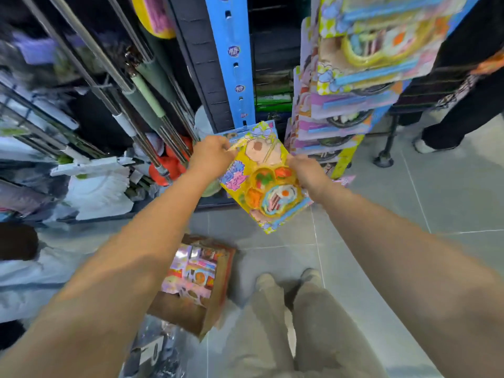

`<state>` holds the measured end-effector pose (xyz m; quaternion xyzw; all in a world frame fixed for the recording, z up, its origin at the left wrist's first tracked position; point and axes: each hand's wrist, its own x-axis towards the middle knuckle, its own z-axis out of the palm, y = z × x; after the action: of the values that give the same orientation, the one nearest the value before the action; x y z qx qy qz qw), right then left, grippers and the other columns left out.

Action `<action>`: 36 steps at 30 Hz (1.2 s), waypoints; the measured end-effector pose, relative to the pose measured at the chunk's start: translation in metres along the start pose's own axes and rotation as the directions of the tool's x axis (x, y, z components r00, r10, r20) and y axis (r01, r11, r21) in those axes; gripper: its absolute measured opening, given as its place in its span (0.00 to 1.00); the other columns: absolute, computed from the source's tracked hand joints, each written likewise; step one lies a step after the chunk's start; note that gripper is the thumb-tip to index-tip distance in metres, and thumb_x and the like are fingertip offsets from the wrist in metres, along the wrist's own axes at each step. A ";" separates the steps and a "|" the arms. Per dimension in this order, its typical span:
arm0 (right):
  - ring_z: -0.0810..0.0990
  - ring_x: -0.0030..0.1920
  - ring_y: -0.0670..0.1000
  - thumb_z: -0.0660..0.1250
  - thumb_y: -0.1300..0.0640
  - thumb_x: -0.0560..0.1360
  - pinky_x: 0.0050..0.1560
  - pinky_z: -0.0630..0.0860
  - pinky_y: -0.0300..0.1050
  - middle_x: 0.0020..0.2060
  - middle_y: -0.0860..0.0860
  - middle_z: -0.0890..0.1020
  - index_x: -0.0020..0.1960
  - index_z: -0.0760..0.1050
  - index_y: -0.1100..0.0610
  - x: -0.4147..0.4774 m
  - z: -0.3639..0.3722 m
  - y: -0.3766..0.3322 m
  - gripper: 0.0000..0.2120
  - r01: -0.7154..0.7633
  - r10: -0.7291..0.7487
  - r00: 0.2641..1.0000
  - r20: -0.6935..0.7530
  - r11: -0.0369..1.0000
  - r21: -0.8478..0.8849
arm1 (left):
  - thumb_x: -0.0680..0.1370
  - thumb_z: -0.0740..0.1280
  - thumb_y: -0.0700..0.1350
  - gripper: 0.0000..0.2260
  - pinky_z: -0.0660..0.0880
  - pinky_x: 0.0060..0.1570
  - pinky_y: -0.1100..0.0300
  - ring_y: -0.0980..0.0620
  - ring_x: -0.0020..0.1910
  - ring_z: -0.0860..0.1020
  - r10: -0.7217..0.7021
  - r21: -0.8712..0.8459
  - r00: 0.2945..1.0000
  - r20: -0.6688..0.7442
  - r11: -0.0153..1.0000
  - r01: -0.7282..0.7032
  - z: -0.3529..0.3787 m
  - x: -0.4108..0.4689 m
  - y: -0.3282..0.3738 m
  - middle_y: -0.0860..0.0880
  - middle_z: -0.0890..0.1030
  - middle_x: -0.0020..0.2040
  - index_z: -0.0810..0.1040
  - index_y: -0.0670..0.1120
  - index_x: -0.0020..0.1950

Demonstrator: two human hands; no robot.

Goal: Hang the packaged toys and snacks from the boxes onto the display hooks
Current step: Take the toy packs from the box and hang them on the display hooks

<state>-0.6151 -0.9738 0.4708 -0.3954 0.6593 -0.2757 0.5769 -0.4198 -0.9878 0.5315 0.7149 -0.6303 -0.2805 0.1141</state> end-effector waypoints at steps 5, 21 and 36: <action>0.78 0.47 0.51 0.66 0.46 0.75 0.49 0.74 0.45 0.47 0.53 0.79 0.54 0.73 0.59 -0.020 -0.003 -0.021 0.17 0.153 -0.151 0.988 -0.044 0.987 0.053 | 0.77 0.64 0.44 0.08 0.69 0.44 0.60 0.49 0.44 0.76 0.078 -0.156 0.962 -0.261 0.980 -0.122 -0.024 -0.006 0.039 0.48 0.80 0.42 0.81 0.43 0.51; 0.76 0.60 0.61 0.63 0.45 0.77 0.46 0.68 0.46 0.59 0.60 0.78 0.62 0.72 0.64 0.051 0.036 -0.029 0.24 -0.005 -0.028 0.986 -0.165 0.981 -0.196 | 0.75 0.57 0.36 0.20 0.71 0.59 0.50 0.41 0.61 0.73 -0.007 0.064 0.993 -0.120 0.998 0.014 -0.015 0.057 0.035 0.45 0.78 0.61 0.75 0.53 0.62; 0.80 0.51 0.59 0.61 0.40 0.75 0.53 0.77 0.56 0.48 0.57 0.82 0.54 0.72 0.59 0.055 0.054 -0.018 0.22 0.115 -0.159 0.921 -0.357 0.983 -0.142 | 0.74 0.57 0.35 0.22 0.53 0.69 0.48 0.44 0.67 0.64 -0.041 0.047 0.933 -0.357 0.997 0.062 0.011 0.061 0.037 0.46 0.74 0.60 0.72 0.52 0.65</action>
<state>-0.5600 -1.0244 0.4462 -0.4156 0.7413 -0.3449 0.3986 -0.4543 -1.0512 0.5261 0.7732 -0.5880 -0.1311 0.1982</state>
